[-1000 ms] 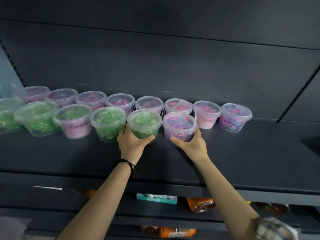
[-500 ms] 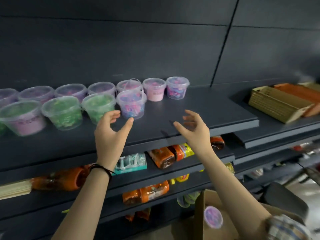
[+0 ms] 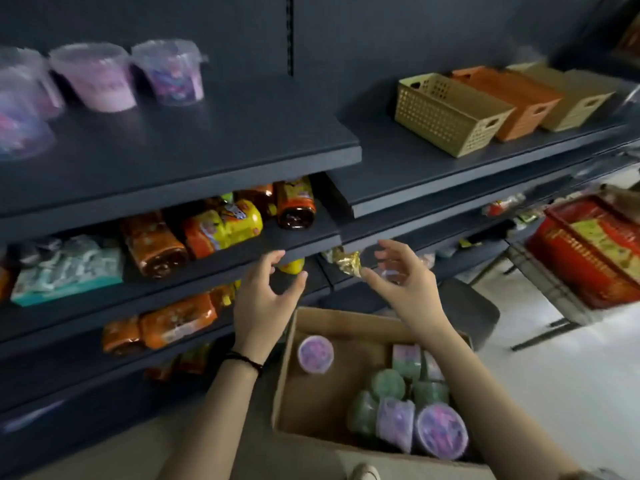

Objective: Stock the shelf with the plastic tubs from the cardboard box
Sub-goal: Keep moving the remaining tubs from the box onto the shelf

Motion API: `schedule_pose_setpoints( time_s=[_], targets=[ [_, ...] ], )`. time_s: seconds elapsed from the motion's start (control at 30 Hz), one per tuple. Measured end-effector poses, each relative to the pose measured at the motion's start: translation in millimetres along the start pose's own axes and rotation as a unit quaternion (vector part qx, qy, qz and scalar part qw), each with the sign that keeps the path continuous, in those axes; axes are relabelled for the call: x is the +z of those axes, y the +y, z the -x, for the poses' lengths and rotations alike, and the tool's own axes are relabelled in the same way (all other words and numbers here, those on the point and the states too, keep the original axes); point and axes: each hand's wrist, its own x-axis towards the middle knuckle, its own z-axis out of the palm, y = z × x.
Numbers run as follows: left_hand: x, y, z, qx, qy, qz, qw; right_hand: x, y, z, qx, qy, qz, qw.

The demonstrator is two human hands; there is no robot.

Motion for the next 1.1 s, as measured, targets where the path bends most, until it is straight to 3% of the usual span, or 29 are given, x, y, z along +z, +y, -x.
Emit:
schedule_pose_setpoints(
  time_s=[0.2, 0.4, 0.47, 0.57, 0.63, 0.77, 0.9, 1.0, 1.1],
  targets=[
    [111, -54, 34, -0.101, -0.050, -0.034, 0.993, -33, 134, 0, 0.082, -0.075, 0.047, 0.993],
    [190, -144, 59, -0.164, -0.100, -0.073, 0.979, -7, 273, 15, 0.146, -0.135, 0.092, 0.976],
    [213, -175, 76, -0.204, -0.124, -0.055, 0.969, 9, 317, 31, 0.165, -0.190, 0.114, 0.961],
    [247, -208, 114, -0.294, -0.230, 0.021, 0.928, 22, 373, 56, 0.225, -0.345, 0.171, 0.895],
    [271, -226, 144, -0.299, -0.326, 0.057, 0.895, 22, 401, 69, 0.256, -0.431, 0.205, 0.841],
    [306, -252, 181, -0.320, -0.413, 0.038, 0.852, 16, 430, 89, 0.243, -0.511, 0.289, 0.772],
    [320, -263, 192, -0.313, -0.479, 0.055, 0.818, 16, 443, 89, 0.250, -0.480, 0.266, 0.797],
    [327, -258, 187, -0.256, -0.495, 0.053, 0.829, 20, 445, 77, 0.296, -0.459, 0.194, 0.815],
    [326, -249, 176, -0.259, -0.494, 0.148, 0.816, 22, 439, 63, 0.319, -0.472, 0.116, 0.814]
  ],
)
